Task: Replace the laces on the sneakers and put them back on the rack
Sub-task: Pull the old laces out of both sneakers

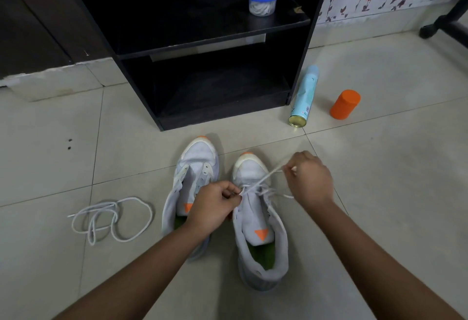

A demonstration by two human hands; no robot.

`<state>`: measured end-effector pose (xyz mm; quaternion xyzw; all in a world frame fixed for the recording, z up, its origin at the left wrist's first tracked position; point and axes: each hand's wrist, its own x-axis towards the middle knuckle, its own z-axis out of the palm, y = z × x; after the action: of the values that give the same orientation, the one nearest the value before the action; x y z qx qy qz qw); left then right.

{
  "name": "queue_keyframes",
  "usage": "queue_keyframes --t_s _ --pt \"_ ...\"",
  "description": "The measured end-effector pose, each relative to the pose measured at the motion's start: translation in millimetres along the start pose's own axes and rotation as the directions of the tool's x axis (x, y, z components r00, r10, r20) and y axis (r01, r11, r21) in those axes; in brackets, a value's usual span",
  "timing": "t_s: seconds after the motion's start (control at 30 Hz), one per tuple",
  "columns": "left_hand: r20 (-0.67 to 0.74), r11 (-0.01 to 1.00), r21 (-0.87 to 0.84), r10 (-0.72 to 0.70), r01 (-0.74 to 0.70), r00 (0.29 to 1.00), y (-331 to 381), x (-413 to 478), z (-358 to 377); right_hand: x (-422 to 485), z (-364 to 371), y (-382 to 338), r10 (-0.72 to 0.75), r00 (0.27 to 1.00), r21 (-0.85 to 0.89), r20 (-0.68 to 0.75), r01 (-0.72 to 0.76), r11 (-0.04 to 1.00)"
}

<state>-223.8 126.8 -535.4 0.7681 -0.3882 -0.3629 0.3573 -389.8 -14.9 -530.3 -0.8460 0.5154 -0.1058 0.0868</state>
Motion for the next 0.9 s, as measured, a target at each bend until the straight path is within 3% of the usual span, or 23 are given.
queue_keyframes --t_s 0.07,0.17,0.23,0.33,0.47,0.57,0.67,0.77,0.83,0.9 --pt "0.001 1.0 0.003 -0.004 0.004 1.0 0 0 0 2 -2 8 0.042 0.999 -0.03 -0.026 -0.043 0.999" --pt "0.003 1.0 0.015 -0.004 0.004 1.0 1 0 1 -8 0 -14 -0.187 0.981 0.037 -0.047 0.189 0.981" --pt "-0.002 1.0 0.022 -0.006 0.007 1.0 1 0 1 -19 5 -37 -0.377 0.926 0.026 -0.012 0.377 0.926" --pt "0.003 1.0 0.02 -0.012 0.011 1.0 1 1 1 -25 9 -50 -0.451 0.889 -0.024 0.075 0.454 0.891" --pt "0.017 1.0 0.0 -0.013 0.013 1.0 1 1 1 -10 10 -21 -0.289 0.957 0.073 0.034 0.286 0.956" --pt "0.01 1.0 0.024 -0.017 0.017 1.0 0 1 1 2 3 9 0.0 0.999 0.21 -0.032 0.007 0.978" --pt "0.006 0.999 0.051 0.004 -0.004 1.0 1 0 1 11 -2 33 0.24 0.969 0.238 0.053 -0.246 0.94" --pt "0.014 0.978 0.154 0.142 -0.143 0.99 6 -1 2 -3 -1 28 0.148 0.984 0.111 0.094 -0.158 0.981" --pt "0.042 0.93 0.277 0.241 -0.243 0.97 12 3 4 -21 0 12 0.031 0.994 0.228 0.105 -0.055 0.972" --pt "0.103 0.879 0.39 0.253 -0.274 0.962 21 9 6 -37 1 -1 -0.059 0.989 0.334 0.138 0.009 0.943"
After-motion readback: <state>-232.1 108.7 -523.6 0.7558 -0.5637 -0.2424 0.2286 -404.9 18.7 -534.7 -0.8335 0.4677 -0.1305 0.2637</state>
